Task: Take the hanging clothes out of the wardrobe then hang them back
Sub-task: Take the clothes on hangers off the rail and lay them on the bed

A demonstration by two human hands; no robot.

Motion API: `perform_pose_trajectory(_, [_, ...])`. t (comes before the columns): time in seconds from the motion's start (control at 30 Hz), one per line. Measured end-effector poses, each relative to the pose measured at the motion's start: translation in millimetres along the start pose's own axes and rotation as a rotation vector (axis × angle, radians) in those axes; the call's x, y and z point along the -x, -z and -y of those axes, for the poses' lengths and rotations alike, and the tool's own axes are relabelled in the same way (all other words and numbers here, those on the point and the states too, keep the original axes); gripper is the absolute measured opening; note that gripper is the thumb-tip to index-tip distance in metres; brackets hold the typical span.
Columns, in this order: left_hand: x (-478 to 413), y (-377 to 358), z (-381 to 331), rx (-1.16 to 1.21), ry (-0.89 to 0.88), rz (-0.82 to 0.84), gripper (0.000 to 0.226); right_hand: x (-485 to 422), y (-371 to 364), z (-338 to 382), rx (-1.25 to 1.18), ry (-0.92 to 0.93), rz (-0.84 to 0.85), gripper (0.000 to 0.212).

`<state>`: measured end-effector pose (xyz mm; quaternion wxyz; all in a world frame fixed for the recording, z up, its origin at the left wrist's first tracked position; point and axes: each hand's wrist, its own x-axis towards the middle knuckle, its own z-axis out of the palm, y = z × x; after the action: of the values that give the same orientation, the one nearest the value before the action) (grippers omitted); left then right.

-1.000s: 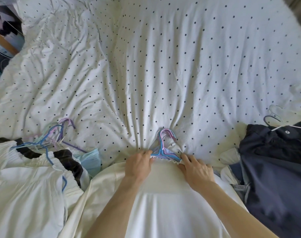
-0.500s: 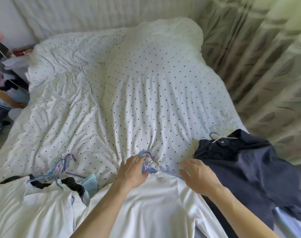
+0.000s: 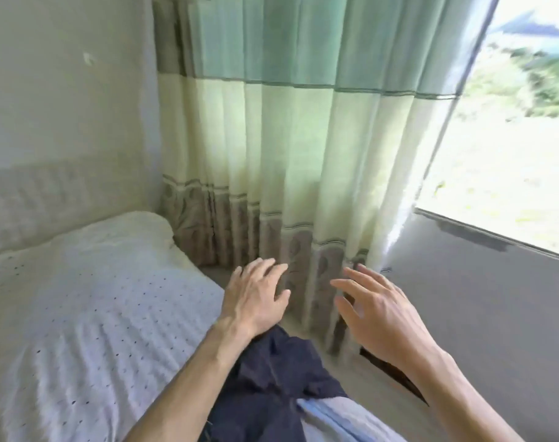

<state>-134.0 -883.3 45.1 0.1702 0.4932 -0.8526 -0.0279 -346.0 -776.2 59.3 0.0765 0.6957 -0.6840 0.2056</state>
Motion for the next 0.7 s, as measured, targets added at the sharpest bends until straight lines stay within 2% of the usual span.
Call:
perform_pose_trajectory(0.23, [-3.7, 41.6, -193.5, 0.061, -0.359, -0.061, 0.054, 112.2, 156.2, -90.2, 0.100, -0.198, -0.273, 0.036])
perform_pose_trajectory(0.5, [29.9, 48.3, -370.7, 0.183, -0.707, -0.040, 0.055, 261.0, 262.6, -152.9, 0.222, -0.458, -0.355, 0.041])
perform_pose_trajectory(0.7, [62.0, 34.5, -476.0, 0.234, -1.003, 0.010, 0.056, 365.4, 312.4, -171.9, 0.349, -0.754, -0.438, 0.034])
